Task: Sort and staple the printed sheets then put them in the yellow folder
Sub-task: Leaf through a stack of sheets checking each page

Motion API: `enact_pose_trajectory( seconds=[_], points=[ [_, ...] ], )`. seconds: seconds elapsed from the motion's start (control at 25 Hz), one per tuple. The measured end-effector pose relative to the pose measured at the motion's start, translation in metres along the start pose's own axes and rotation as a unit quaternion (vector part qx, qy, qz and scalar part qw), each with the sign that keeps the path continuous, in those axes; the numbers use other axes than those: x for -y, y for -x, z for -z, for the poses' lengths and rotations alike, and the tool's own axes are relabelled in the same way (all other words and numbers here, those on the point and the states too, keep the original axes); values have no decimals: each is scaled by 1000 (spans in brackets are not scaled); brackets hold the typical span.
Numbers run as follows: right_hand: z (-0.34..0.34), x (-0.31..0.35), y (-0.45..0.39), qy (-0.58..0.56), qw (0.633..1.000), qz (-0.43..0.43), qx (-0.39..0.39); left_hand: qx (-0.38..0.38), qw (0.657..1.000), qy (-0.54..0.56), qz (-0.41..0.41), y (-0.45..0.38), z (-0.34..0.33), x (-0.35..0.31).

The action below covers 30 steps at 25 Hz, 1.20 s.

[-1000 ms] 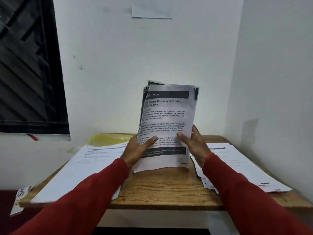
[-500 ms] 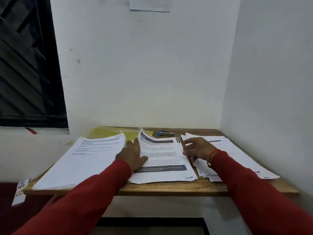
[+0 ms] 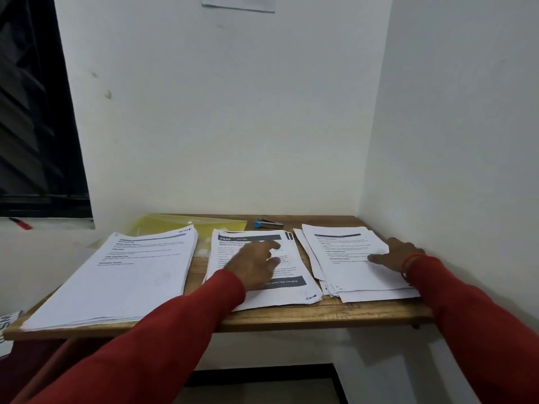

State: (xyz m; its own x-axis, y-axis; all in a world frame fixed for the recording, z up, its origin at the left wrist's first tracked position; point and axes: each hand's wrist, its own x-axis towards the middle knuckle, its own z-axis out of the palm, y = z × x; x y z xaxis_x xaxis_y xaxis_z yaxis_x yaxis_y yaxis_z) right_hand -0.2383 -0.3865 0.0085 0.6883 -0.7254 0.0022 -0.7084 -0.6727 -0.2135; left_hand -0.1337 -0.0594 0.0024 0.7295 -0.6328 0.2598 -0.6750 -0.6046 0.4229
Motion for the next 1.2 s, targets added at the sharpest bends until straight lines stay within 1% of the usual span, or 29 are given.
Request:
enact_pose_trajectory(
  seconds=[0.04,0.08,0.24,0.32,0.36,0.44,0.52,0.6,0.68,0.76,0.8,0.88,0.96,1.04,1.12,1.2],
  points=[
    [-1,-3,1,6,1000,4,17,38,995,93,16,-6,-7,-17],
    [-3,-5,1,4,1000,7,20,63,986,153,38,-13,-14,-34],
    [3,2,4,-26,999,-20,-6,120,943,277,141,-47,-39,-71],
    [6,2,1,-56,998,-15,-4,121,925,323,160,-61,-44,-75],
    [11,2,2,-73,997,-13,5,119,922,331,161,-64,-45,-76],
    [15,-3,-5,-128,991,-11,28,109,937,298,149,-72,-47,-76],
    [16,-10,-12,-198,978,5,57,103,946,271,145,-74,-47,-78],
    [12,-16,-15,-266,961,16,66,117,943,272,150,-78,-50,-81],
    [7,-22,-18,-337,939,27,64,123,943,279,133,-80,-52,-84],
    [13,-23,-10,-408,910,73,35,111,946,282,114,-81,-50,-84],
    [18,-23,-5,-447,889,99,12,95,945,295,103,-82,-46,-83],
    [35,-17,6,-525,838,140,-45,51,931,356,57,-83,-32,-80],
    [51,-3,17,-598,777,184,-73,-7,918,396,13,-86,-12,-73],
    [59,19,23,-638,732,225,-80,-49,904,424,-19,-88,9,-57],
    [59,46,29,-652,705,271,-67,-68,895,438,-54,-87,27,-35],
    [54,77,33,-656,688,307,-46,-84,898,426,-63,-85,41,-8]
  ],
)
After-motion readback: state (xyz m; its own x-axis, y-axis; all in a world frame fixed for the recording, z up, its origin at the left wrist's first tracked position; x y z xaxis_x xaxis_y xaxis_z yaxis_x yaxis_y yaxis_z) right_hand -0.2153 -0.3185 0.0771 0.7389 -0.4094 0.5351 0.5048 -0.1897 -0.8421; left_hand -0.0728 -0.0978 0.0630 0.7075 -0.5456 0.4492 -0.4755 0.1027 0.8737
